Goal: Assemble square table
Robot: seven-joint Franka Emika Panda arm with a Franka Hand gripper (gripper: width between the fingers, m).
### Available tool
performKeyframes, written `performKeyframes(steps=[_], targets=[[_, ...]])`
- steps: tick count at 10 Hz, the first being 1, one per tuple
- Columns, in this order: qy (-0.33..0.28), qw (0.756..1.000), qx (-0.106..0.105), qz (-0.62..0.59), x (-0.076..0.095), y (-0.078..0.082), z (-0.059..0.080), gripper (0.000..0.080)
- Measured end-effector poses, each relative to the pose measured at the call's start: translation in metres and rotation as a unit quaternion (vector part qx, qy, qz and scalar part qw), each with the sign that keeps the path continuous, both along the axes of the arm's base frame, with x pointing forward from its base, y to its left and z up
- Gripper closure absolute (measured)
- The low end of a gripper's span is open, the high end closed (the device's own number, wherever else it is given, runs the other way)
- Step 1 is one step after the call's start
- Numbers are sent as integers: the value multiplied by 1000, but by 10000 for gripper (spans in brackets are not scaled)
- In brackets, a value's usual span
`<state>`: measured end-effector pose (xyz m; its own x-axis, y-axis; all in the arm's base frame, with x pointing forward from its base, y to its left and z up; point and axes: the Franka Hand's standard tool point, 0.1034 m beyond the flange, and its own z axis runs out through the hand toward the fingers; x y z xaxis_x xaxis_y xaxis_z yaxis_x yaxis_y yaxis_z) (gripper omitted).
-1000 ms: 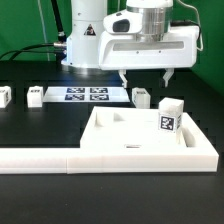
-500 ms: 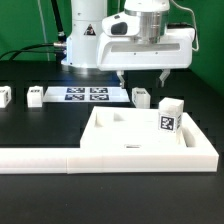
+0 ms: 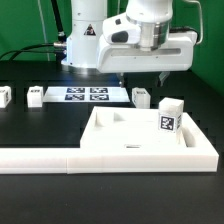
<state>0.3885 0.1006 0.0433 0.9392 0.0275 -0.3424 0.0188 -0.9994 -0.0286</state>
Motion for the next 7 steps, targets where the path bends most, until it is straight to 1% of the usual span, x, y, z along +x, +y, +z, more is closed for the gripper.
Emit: performKeyframes(steps=[1, 2, 4, 5, 6, 7], targets=[[16, 1000, -1, 0, 1, 1, -2, 150], [49, 999, -1, -1, -3, 1, -2, 150], [130, 991, -4, 2, -6, 5, -3, 150], [144, 990, -6, 3, -3, 6, -6, 150], [180, 984, -8, 4, -8, 7, -7, 150], [198, 980, -10, 5, -8, 8, -11, 150]])
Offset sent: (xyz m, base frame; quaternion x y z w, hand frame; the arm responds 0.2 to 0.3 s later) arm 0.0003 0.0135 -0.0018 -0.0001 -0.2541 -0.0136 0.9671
